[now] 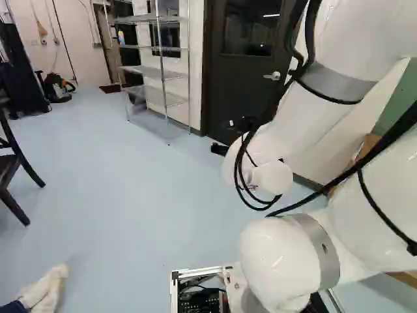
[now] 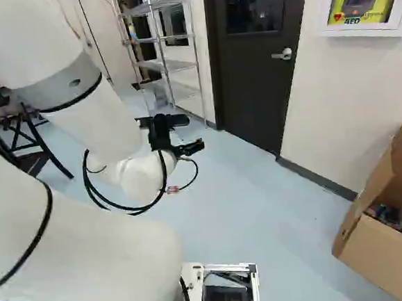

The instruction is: Open the door and move inside

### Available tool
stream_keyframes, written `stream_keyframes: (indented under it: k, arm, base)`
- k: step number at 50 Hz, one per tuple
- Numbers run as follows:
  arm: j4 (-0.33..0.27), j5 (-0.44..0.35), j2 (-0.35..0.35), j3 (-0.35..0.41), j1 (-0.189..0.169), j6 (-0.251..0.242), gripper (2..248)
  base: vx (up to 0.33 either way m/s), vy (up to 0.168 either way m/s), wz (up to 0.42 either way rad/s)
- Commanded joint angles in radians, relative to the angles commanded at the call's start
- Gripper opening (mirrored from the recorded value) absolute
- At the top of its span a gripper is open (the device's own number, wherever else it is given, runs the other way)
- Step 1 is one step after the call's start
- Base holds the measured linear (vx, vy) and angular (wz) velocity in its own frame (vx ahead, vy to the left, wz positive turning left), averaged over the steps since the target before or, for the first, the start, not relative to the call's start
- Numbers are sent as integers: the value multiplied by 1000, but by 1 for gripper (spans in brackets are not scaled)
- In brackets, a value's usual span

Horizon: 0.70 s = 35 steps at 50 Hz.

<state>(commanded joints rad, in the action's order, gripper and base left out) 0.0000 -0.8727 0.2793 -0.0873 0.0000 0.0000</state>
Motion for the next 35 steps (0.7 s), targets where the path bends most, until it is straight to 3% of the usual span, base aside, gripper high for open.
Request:
stream_keyframes:
  k: [35]
  arm:
    - [0,0,0,0,0,0,247]
  base:
    - [112,1,-8]
